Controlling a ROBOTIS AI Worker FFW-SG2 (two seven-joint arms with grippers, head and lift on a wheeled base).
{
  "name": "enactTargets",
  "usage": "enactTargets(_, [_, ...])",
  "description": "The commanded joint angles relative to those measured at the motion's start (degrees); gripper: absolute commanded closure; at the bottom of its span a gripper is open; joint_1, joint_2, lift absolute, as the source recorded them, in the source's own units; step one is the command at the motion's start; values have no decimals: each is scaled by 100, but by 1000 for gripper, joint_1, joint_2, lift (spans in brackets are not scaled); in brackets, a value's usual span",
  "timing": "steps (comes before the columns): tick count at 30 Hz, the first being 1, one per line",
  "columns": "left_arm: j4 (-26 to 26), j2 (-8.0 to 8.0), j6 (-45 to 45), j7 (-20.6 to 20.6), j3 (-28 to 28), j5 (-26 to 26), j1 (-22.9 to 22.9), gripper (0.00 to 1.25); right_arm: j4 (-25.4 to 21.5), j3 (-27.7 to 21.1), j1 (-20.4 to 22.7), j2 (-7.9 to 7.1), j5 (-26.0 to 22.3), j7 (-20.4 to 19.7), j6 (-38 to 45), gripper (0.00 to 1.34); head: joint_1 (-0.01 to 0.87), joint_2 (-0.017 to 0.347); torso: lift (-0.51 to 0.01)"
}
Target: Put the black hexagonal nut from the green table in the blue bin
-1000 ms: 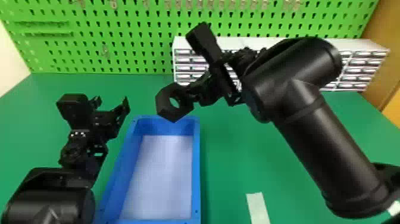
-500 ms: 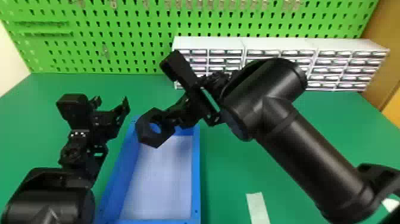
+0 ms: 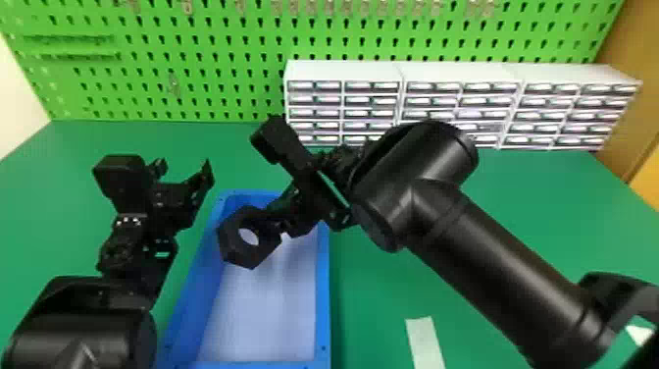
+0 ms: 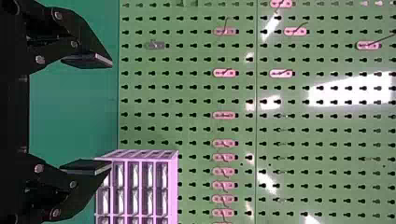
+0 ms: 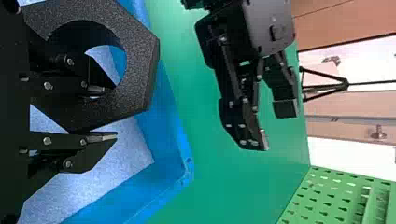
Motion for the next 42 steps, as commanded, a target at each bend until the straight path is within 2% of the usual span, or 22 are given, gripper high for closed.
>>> enactTargets(1, [0, 0, 8, -3, 0, 0, 0, 481, 146, 137, -15, -5, -97, -80, -37, 990, 686, 52, -97])
enactTargets(13, [0, 0, 8, 6, 0, 0, 0, 481, 392, 470, -67, -23, -396, -300, -151, 990, 686, 52, -97])
enactTargets(32, [0, 0, 8, -3, 0, 0, 0, 481, 462, 479, -85, -40, -413, -335, -186, 958, 686, 52, -97])
enactTargets(34, [0, 0, 8, -3, 0, 0, 0, 481, 462, 470, -94, -49, -405, -335, -186, 869, 686, 52, -97])
enactTargets(36, [0, 0, 8, -3, 0, 0, 0, 481, 462, 470, -94, -49, -405, -335, -186, 703, 686, 52, -97])
enactTargets(39, [0, 0, 8, -3, 0, 0, 0, 481, 462, 470, -94, -49, -387, -344, -186, 659, 686, 52, -97])
enactTargets(42, [0, 0, 8, -3, 0, 0, 0, 481, 471, 470, -85, -49, -378, -344, -186, 535, 686, 52, -97])
